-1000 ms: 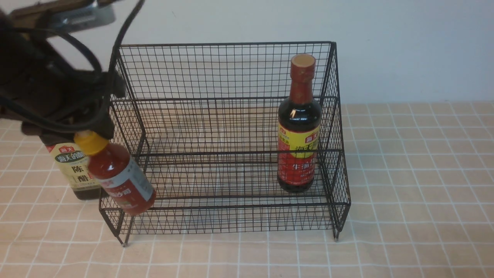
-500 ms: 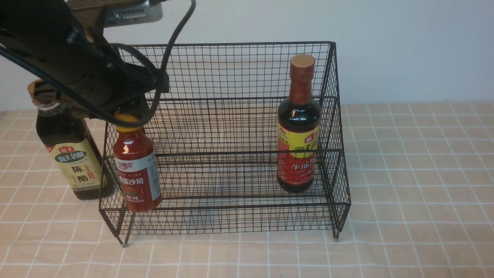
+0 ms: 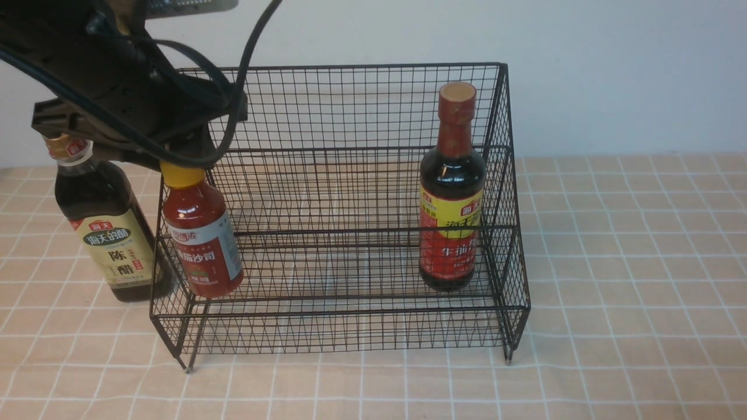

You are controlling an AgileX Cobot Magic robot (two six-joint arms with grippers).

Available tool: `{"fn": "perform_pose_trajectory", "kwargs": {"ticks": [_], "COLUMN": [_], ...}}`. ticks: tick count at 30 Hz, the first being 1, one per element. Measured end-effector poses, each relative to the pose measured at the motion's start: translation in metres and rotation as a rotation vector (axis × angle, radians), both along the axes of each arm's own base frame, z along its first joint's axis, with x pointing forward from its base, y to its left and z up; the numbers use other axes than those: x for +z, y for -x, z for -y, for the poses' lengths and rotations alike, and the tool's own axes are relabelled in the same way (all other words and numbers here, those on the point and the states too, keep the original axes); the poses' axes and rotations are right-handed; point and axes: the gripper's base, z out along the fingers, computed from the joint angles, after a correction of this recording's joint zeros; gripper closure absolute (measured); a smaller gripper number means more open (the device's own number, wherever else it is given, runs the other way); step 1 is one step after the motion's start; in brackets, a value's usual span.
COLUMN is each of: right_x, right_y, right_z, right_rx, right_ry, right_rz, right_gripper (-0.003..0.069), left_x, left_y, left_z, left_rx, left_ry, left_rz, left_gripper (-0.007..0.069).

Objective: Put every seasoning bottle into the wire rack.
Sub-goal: Use the left arm to put the condiment bottle back on the shelf

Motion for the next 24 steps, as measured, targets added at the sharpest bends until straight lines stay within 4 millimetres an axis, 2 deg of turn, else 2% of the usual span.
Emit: {"fn": "perform_pose_trajectory", "kwargs": {"ticks": [14,24], "right_x": [0.000,0.000], "right_y": [0.000,0.000], "right_z": [0.000,0.000], "right_rx": [0.000,0.000], "right_ry": [0.000,0.000], "right_rz": [0.000,0.000], "right_gripper": [0.0672,0.0672], "left_x": [-0.002,-0.017], "left_y": [-0.002,-0.013], "left_z": [-0.001,0.003], "left_rx": [0.012,0.014], "left_ry": [-0.021,-0.034], "left_rz": [0.001,-0.049], "left_gripper": [0.0355,0.0355]}}
